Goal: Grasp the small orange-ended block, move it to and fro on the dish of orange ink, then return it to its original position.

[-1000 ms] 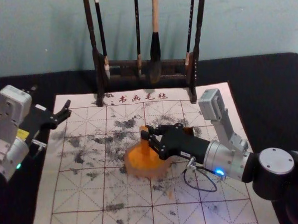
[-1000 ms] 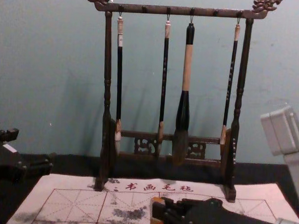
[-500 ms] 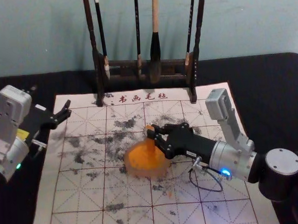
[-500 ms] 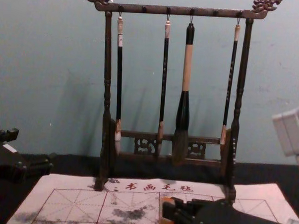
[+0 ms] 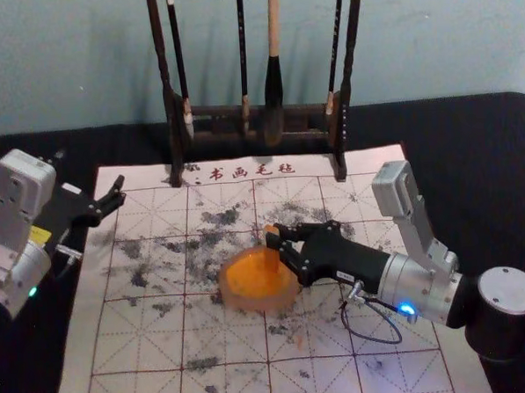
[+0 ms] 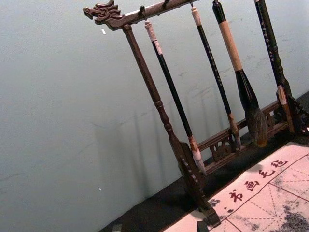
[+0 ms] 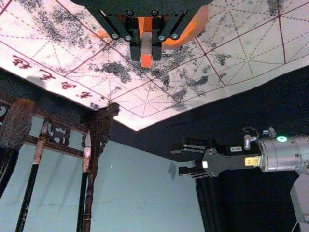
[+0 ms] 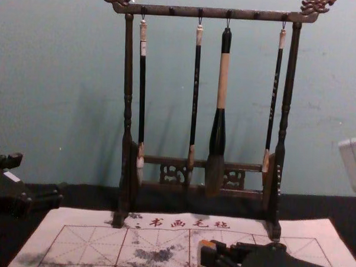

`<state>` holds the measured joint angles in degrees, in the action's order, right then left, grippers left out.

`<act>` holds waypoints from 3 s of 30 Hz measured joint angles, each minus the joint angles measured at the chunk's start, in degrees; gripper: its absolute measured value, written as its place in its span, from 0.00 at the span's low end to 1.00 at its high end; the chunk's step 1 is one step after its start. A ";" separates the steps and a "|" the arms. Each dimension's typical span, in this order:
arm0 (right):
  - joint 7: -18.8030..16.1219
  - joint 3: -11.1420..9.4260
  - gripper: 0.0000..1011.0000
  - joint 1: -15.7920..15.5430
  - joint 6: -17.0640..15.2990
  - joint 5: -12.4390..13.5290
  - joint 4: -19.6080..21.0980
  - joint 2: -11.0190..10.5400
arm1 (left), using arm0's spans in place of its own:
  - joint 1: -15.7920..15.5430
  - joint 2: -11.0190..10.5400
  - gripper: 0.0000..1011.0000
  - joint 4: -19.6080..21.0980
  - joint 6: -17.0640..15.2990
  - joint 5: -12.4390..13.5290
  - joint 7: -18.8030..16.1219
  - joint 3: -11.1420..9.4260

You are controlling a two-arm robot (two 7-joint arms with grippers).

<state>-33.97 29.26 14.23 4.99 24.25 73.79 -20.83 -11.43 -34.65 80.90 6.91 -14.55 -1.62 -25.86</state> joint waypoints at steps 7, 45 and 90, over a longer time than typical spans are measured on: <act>-0.35 0.22 0.14 -0.64 -0.30 0.29 0.89 -0.36 | 0.00 0.00 0.99 0.00 0.00 0.00 0.00 0.00; -1.20 2.76 0.14 -0.06 -0.99 0.77 1.07 1.03 | 0.00 0.00 0.99 0.00 0.00 0.00 0.00 0.00; -0.09 2.07 0.14 1.69 -0.13 0.42 -2.13 2.84 | 0.00 0.00 0.99 0.00 0.00 0.00 0.00 0.00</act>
<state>-34.06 31.33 15.92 4.85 24.66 71.66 -18.00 -11.43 -34.65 80.90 6.91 -14.55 -1.62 -25.86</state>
